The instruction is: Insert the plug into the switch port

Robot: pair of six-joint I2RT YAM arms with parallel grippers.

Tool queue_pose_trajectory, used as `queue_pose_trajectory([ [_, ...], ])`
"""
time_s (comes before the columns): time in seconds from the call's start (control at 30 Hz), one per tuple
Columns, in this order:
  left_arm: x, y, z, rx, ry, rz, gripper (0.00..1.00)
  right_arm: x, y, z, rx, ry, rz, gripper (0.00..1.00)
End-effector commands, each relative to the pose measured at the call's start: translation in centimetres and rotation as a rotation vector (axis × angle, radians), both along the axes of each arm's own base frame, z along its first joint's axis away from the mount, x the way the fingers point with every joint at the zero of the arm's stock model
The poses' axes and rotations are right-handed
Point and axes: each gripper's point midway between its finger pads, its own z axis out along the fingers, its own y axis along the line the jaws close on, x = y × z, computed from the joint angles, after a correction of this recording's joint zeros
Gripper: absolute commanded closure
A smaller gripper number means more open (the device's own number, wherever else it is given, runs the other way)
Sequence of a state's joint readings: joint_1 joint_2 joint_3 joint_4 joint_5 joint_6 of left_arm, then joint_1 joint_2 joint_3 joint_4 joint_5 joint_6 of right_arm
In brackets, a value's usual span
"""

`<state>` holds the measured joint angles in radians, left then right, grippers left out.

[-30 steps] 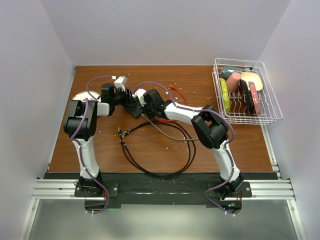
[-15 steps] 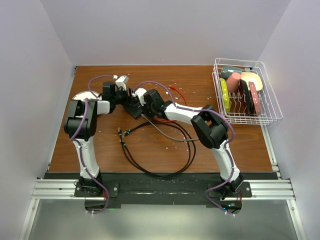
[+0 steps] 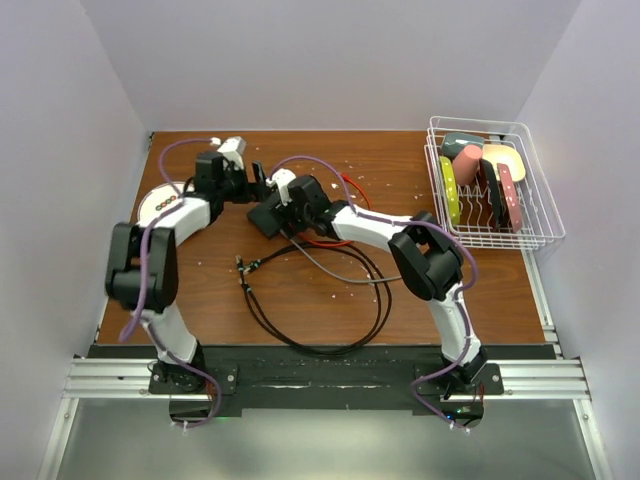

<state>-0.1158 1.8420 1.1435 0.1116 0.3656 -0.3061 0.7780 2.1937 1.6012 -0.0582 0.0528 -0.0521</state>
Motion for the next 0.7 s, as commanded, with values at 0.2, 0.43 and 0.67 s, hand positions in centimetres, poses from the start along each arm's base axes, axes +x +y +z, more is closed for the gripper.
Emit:
queue_pose_trajectory([
  [0.2, -6.4, 2.5, 11.3, -0.088, -0.25, 0.176, 0.0, -3.0, -0.9, 10.1, 0.159, -0.089, 0.022, 0.01],
  [0.43, -11.6, 3.5, 14.2, -0.146, -0.36, 0.219, 0.0, -8.9, -0.2, 10.8, 0.206, -0.045, 0.063, 0.01],
  [0.67, -12.6, 6.0, 14.3, -0.082, -0.345, 0.326, 0.0, -15.7, 3.1, 9.2, 0.189, 0.006, 0.093, 0.01],
])
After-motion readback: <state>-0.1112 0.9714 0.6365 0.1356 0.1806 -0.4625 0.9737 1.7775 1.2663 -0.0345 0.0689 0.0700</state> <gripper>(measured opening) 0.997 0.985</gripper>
